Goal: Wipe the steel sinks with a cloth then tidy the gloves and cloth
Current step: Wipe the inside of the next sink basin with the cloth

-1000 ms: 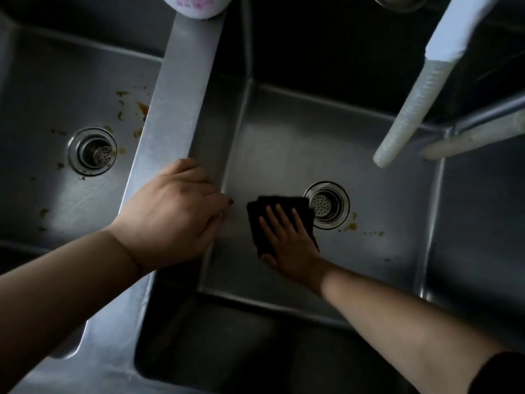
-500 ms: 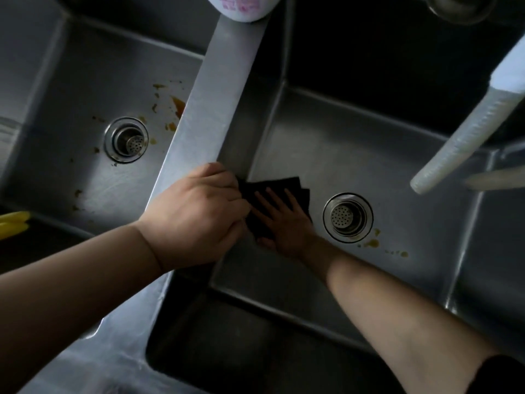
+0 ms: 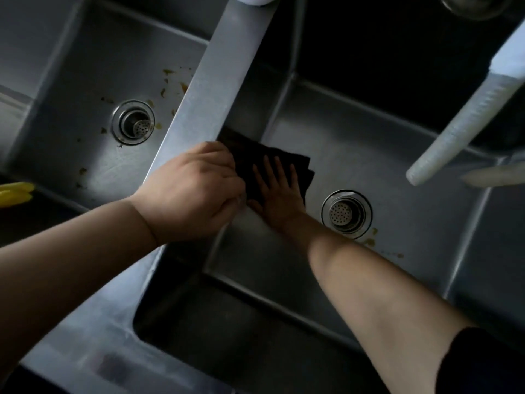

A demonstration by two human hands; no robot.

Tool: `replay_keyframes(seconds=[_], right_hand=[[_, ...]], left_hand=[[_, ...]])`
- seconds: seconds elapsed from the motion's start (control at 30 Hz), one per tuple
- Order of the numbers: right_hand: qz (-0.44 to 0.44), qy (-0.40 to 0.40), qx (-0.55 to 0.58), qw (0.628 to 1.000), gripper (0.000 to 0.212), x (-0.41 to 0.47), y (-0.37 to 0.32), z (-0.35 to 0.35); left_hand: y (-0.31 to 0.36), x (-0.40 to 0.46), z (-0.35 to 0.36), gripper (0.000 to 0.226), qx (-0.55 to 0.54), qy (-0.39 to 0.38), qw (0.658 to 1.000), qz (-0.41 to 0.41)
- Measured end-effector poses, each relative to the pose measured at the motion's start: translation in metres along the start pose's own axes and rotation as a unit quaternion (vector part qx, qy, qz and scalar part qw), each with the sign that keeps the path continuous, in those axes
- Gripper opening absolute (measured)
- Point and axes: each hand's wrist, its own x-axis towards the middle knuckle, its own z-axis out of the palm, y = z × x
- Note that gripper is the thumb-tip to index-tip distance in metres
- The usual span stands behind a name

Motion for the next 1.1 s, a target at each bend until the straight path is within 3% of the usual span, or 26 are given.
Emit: replay_keyframes(seconds=[0.27,0.37,0.5,0.73,0.9,1.0,1.1], right_hand=[[-0.134,-0.027,-0.057,0.989,0.067,-0.111,-0.069,0.032],[-0.175,-0.03,-0.041,0.983,0.057,-0.124,-0.072,0.035],[-0.201,-0.037,-0.071,0.976,0.062,-0.115,-0.061,0.033],[-0.148,0.012,-0.044,0.988,0.068,-0.067,-0.019,0.016],[-0.1,0.003,-0.016,0.995,0.063,-0.011,0.022,0.0],[-0.053,0.019,-0.017,0.998,0.061,0.023,0.043,-0.009],[-0.016,0.041,-0.019,0.999,0.06,0.054,0.06,-0.019]], left_hand=[[0.007,-0.003,0.001,0.017,0.046,-0.001,0.999,-0.014],[0.009,-0.004,0.003,0.019,0.065,-0.009,0.998,-0.015],[0.009,-0.006,0.002,0.02,0.091,-0.023,0.995,-0.022],[0.018,0.004,0.011,0.021,0.199,-0.076,0.976,-0.037],[0.031,0.014,0.035,0.022,0.239,-0.106,0.96,-0.099],[0.032,0.027,0.054,0.038,0.22,-0.135,0.95,-0.175],[0.034,0.033,0.091,0.036,0.137,-0.227,0.926,-0.267]])
